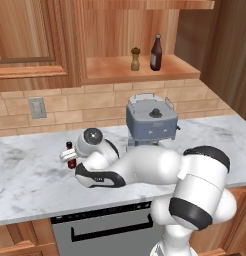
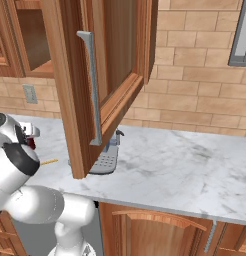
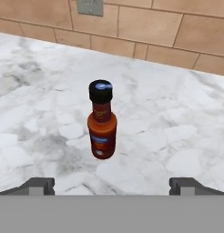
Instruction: There are various items on the counter. Only move the condiments/shakers into the cabinet.
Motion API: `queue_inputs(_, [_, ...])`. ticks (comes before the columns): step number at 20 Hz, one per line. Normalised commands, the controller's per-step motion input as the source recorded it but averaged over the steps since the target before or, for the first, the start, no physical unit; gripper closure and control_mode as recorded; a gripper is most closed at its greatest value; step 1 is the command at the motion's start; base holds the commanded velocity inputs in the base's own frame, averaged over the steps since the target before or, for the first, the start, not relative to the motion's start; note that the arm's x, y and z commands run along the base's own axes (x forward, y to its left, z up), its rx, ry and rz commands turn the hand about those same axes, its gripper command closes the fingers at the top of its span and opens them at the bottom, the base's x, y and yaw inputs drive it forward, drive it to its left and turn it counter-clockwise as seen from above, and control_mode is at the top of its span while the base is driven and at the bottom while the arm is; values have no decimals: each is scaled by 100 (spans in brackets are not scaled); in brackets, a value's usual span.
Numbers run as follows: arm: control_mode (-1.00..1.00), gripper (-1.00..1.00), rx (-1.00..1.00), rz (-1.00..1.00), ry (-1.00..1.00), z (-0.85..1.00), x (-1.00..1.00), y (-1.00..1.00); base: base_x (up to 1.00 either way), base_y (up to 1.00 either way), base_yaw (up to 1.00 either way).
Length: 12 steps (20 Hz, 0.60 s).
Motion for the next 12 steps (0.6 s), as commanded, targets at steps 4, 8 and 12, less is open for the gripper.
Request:
queue_inputs(4, [-100,-100,0,0,0,-8,0,17,0,0,0])
queue_inputs(8, [-100,-100,0,0,0,0,0,11,0,0,0])
queue_inputs(12, [-100,-100,0,0,0,0,5,9,0,0,0])
